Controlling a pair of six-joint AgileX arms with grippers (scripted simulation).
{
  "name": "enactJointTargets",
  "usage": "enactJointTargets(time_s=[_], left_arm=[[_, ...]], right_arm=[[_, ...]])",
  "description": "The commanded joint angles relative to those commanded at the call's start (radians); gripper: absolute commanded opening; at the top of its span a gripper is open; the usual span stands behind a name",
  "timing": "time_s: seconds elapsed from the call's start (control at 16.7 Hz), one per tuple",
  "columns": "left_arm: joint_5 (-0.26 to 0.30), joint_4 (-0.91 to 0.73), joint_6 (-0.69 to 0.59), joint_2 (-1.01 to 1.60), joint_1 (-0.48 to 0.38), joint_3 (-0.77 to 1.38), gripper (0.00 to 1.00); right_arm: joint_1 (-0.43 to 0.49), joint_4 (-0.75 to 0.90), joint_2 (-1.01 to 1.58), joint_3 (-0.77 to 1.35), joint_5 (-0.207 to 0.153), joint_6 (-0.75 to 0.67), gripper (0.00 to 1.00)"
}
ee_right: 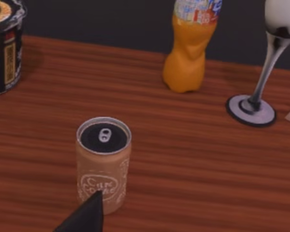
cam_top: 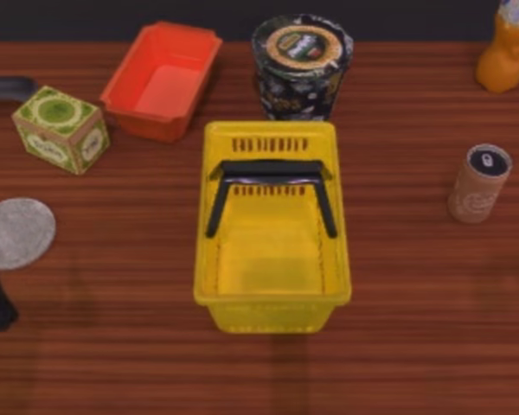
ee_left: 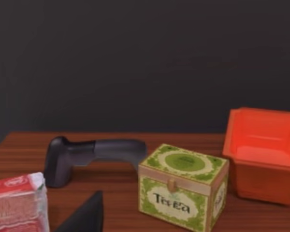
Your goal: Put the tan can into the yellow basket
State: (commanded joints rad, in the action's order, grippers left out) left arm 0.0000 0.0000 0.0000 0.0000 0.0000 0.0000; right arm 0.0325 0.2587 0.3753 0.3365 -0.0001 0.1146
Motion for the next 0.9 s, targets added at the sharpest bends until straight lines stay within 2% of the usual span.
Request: enactJointTargets(time_s=[0.9], left_arm=[[0.000,0.000,0.000,0.000,0.000,0.000,1.00]], right_arm=[[0.105,0.778,1.555,1.323,0.002,0.387,1.00]])
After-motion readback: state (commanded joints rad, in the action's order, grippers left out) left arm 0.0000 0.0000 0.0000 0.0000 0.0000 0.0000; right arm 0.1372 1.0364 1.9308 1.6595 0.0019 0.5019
